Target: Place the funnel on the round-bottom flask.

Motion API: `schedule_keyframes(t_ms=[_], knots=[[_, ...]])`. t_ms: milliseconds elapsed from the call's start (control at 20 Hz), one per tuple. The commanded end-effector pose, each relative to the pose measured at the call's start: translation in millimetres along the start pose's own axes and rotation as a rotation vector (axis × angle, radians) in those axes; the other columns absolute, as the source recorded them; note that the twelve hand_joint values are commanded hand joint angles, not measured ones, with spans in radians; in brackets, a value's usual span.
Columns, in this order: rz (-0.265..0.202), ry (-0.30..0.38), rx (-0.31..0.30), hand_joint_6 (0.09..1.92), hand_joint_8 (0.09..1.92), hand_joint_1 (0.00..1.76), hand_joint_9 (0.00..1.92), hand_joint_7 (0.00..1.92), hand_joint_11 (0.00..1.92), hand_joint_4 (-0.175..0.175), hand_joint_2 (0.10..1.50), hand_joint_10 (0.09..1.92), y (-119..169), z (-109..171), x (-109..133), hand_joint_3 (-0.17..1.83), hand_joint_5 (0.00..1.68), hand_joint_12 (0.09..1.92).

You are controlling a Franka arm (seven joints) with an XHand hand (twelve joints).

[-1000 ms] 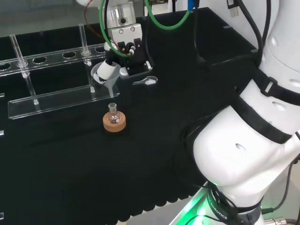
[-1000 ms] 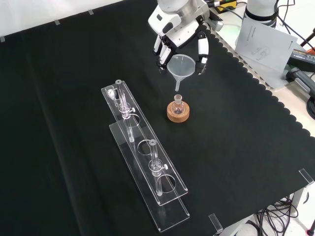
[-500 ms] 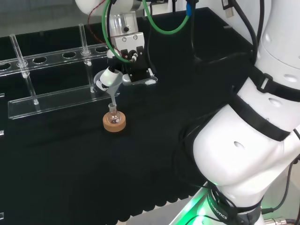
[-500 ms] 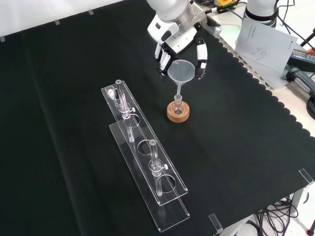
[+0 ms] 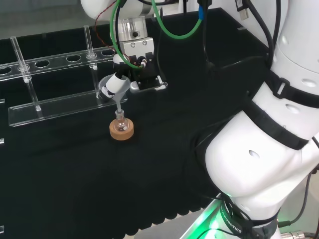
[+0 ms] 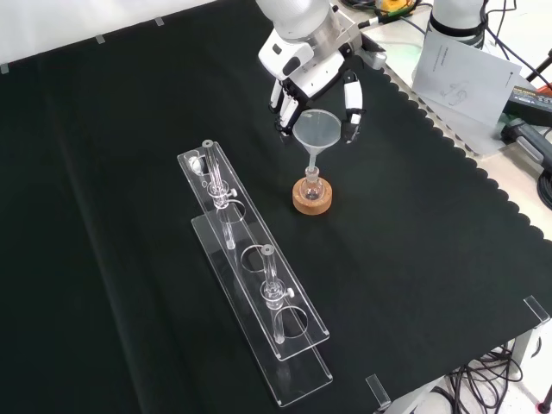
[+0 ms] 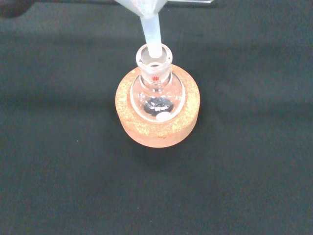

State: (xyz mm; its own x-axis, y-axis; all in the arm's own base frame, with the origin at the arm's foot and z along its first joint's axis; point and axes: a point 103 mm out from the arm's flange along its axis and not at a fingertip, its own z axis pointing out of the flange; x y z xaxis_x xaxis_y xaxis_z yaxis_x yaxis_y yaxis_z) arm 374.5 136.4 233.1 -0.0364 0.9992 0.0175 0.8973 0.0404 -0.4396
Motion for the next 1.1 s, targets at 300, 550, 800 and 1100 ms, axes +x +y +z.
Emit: schedule_keyframes(t_ms=[300, 550, 800, 1100], knots=[[0.003, -0.006, 0.003, 0.74, 0.78, 0.68, 1.26, 0.88, 0.71, -0.047, 0.79, 0.67, 2.2, 6.8, 1.5, 0.50, 0.72, 1.25], [0.001, 0.008, -0.008, 0.75, 0.78, 0.68, 1.26, 0.88, 0.71, -0.048, 0.79, 0.67, 4.3, 11.8, 0.7, 0.50, 0.73, 1.25], [-0.001, 0.016, 0.007, 0.75, 0.78, 0.68, 1.26, 0.88, 0.71, -0.050, 0.79, 0.67, 8.7, 18.8, -1.8, 0.50, 0.73, 1.25], [0.002, 0.022, 0.023, 0.75, 0.78, 0.68, 1.26, 0.88, 0.71, -0.050, 0.79, 0.67, 12.3, 26.9, -4.0, 0.50, 0.73, 1.25]])
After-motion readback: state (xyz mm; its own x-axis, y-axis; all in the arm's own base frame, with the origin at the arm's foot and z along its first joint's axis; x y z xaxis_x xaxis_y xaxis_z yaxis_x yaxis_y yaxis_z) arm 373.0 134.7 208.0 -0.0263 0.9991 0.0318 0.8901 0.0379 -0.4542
